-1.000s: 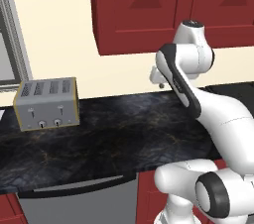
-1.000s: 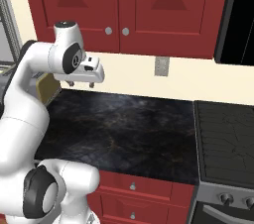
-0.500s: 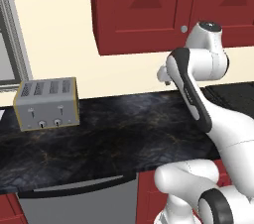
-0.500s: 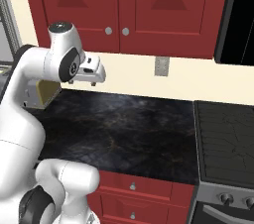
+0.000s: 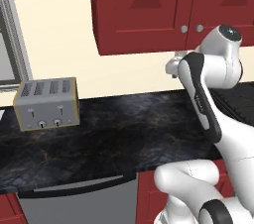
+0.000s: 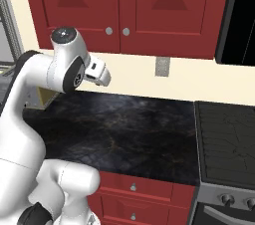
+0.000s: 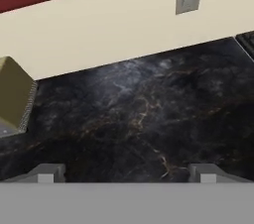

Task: Move the bowls from the cabinet to the plates on the dining table.

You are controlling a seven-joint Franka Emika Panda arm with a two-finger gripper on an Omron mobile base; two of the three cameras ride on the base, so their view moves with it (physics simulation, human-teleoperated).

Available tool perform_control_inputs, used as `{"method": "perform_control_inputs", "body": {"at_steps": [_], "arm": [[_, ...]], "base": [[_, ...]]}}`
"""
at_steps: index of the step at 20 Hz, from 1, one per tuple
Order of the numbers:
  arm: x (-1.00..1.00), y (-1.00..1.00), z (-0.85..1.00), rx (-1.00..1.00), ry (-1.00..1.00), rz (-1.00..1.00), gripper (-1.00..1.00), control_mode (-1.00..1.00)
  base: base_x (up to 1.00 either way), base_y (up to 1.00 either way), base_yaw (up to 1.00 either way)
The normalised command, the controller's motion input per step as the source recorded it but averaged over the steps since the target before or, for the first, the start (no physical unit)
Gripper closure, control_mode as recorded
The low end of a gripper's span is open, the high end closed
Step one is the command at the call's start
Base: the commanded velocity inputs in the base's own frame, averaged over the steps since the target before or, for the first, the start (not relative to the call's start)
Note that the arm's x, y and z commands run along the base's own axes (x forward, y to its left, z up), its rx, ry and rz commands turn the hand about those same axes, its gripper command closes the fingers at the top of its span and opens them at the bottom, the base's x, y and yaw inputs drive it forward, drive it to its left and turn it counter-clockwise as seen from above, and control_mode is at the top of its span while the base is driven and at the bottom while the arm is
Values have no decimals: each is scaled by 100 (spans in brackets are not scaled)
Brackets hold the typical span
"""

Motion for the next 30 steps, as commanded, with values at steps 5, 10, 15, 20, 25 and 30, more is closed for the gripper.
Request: {"method": "perform_control_inputs", "body": {"at_steps": [5,10,15,20,25,30], "arm": [[0,-21,22,16,-8,-19,-100,-100],[2,-26,22,15,-6,-15,-100,-100],[13,-21,22,12,-6,-10,-100,-100],[20,-10,21,10,-8,-4,-100,-100],[13,-8,21,7,-5,-4,-100,-100],[5,-16,20,3,-4,-5,-100,-100]], "base": [[0,0,0],[0,0,0],[0,0,0],[0,0,0],[0,0,0],[0,0,0]]}}
